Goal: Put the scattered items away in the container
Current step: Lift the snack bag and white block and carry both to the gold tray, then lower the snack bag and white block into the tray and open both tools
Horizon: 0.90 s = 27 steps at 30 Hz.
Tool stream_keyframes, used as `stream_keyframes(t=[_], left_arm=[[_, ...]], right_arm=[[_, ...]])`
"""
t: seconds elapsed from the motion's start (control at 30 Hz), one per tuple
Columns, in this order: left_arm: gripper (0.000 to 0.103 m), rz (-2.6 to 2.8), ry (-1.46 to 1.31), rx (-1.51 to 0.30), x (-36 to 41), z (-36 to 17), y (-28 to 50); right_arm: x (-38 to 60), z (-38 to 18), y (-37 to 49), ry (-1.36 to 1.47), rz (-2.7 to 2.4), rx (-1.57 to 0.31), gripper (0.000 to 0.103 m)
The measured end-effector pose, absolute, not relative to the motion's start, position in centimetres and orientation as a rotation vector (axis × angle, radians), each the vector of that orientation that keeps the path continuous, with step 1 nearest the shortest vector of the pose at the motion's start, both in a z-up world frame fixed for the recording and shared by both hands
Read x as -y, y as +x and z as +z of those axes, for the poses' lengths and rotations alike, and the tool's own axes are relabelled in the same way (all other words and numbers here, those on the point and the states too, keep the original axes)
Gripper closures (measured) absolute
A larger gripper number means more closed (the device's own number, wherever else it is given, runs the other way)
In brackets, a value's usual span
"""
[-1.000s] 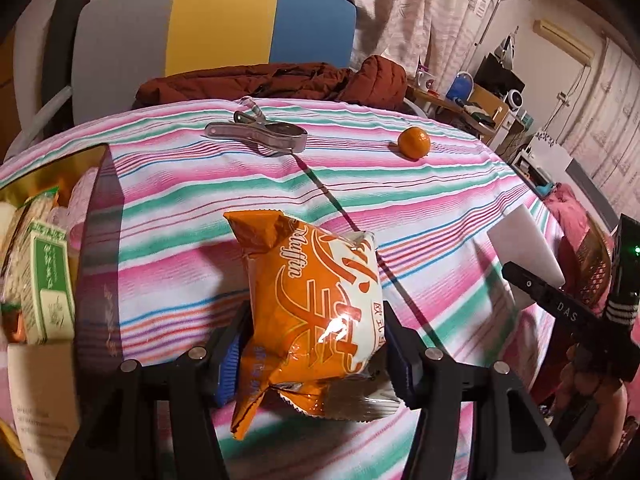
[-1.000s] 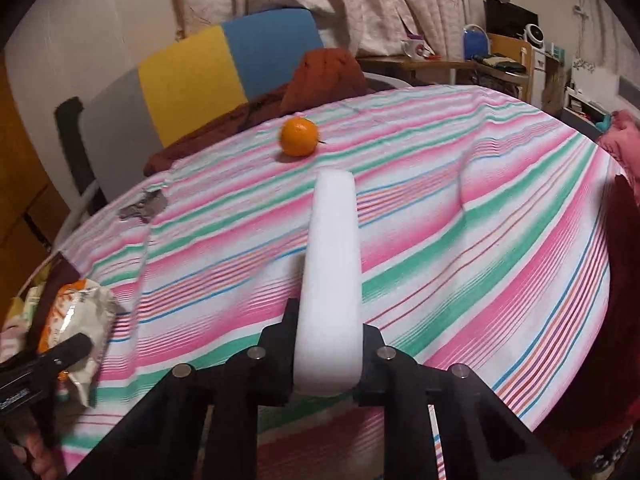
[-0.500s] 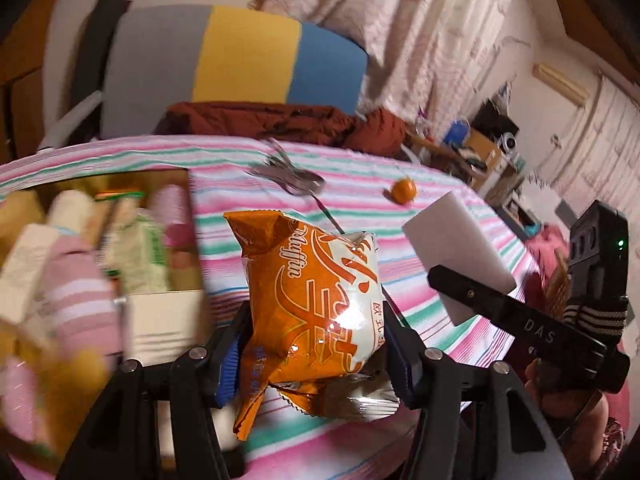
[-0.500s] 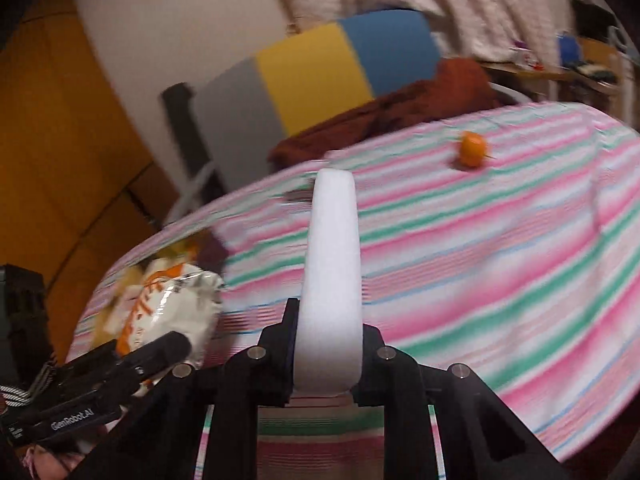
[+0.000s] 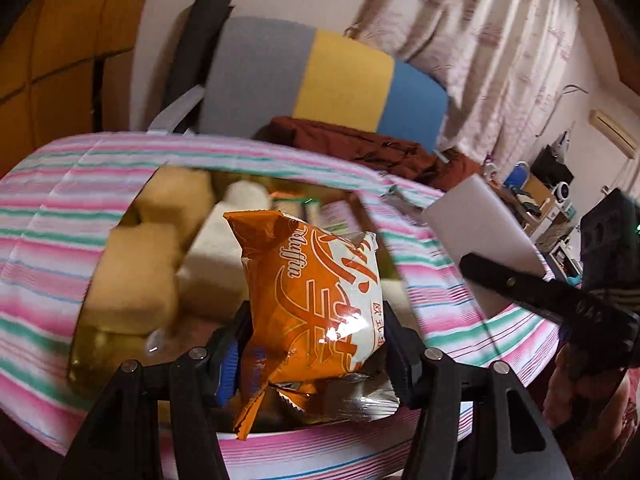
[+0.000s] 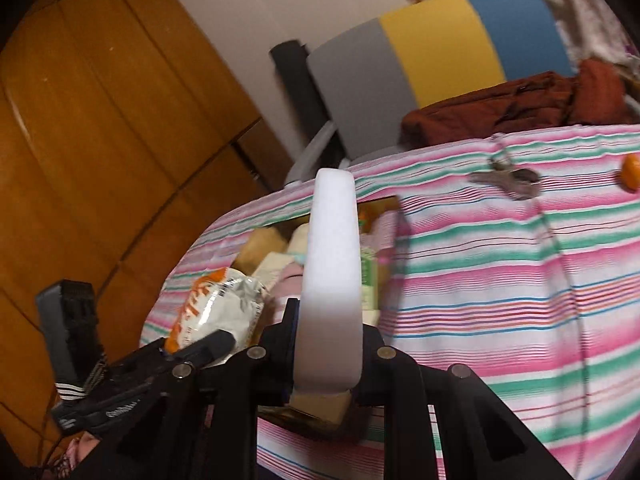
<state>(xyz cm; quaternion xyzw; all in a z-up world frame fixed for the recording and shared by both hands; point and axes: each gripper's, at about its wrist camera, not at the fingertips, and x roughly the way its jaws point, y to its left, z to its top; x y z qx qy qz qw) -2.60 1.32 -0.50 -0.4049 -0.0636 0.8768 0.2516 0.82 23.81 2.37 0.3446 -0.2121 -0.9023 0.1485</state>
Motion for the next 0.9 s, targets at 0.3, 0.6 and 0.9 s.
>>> stream_keyframes(t=[0.3, 0.6, 0.9], left_arm=[[0.037, 2.386, -1.304, 0.221, 1.5, -3.6, -5.1], [0.035, 2.473, -1.129, 0.152, 1.8, 0.0, -3.6], [0.048, 2.47, -1.132, 0.074, 2.1, -1.0, -2.8]], right_arm=[[-21.1, 0.8, -4.3, 1.037, -2.47, 0.719, 0.079], [-21.6, -0.6, -7.0, 1.035, -2.521, 0.8, 0.049], [-21.1, -0.2, -5.7, 1.089, -2.616, 0.506, 0.084]])
